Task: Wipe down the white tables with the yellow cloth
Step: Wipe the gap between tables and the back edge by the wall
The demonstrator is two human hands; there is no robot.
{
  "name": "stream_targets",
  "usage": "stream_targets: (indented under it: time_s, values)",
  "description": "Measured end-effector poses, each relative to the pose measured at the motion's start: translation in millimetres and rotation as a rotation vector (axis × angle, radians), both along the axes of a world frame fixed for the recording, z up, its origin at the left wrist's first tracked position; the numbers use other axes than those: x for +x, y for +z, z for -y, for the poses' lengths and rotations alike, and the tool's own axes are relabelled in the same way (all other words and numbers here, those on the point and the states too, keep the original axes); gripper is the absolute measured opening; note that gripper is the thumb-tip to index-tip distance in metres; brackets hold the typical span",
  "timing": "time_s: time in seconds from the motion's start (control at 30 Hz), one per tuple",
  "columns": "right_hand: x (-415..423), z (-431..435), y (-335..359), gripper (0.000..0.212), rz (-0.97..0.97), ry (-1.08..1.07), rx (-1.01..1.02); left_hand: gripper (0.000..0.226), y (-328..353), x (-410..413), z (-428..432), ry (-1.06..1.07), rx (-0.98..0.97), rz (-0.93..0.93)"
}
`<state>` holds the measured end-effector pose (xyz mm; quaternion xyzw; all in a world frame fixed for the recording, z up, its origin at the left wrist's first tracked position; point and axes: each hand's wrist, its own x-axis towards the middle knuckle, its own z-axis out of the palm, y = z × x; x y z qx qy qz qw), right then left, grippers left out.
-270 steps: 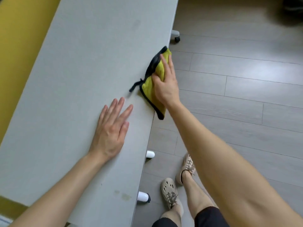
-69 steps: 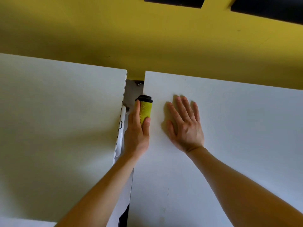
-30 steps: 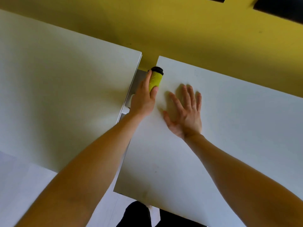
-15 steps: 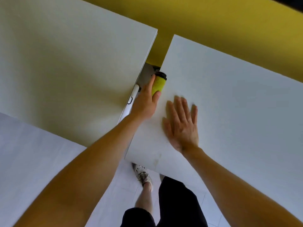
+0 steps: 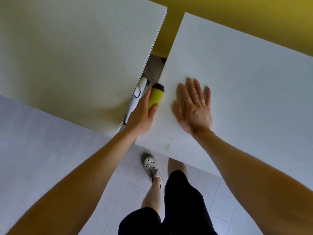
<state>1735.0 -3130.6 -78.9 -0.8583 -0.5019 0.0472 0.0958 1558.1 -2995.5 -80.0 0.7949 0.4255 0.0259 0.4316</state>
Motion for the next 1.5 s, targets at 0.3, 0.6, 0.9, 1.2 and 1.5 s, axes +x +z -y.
stream_targets:
  time_s: [0.3,0.6,0.9,1.2,1.5]
  values:
    - [-1.5,2.3,1.0,0.065,0.000,-0.006,-0.030,0.064,2.3,-39.1,31.8,0.023,-0.002,0.078]
    - [-4.0,0.6,5.0,0.067,-0.008,-0.002,-0.060,0.071,-8.4,82.1,-52.7,0.001,-0.078,0.078]
    - [94.8,-46.1,13.6,0.050,-0.007,-0.047,-0.004,0.062,-0.5,35.4,-13.4,0.075,-0.049,0.028]
    - [126.2,-59.0,-2.1,0.072,-0.034,-0.104,-0.023,0.067,-14.2,255.1,-157.1,0.028,-0.019,0.060]
    - [122.4,-57.8,1.2,0.075,-0.055,-0.060,-0.085,0.061,-6.9,146.0,-82.6,0.079,0.053,0.061]
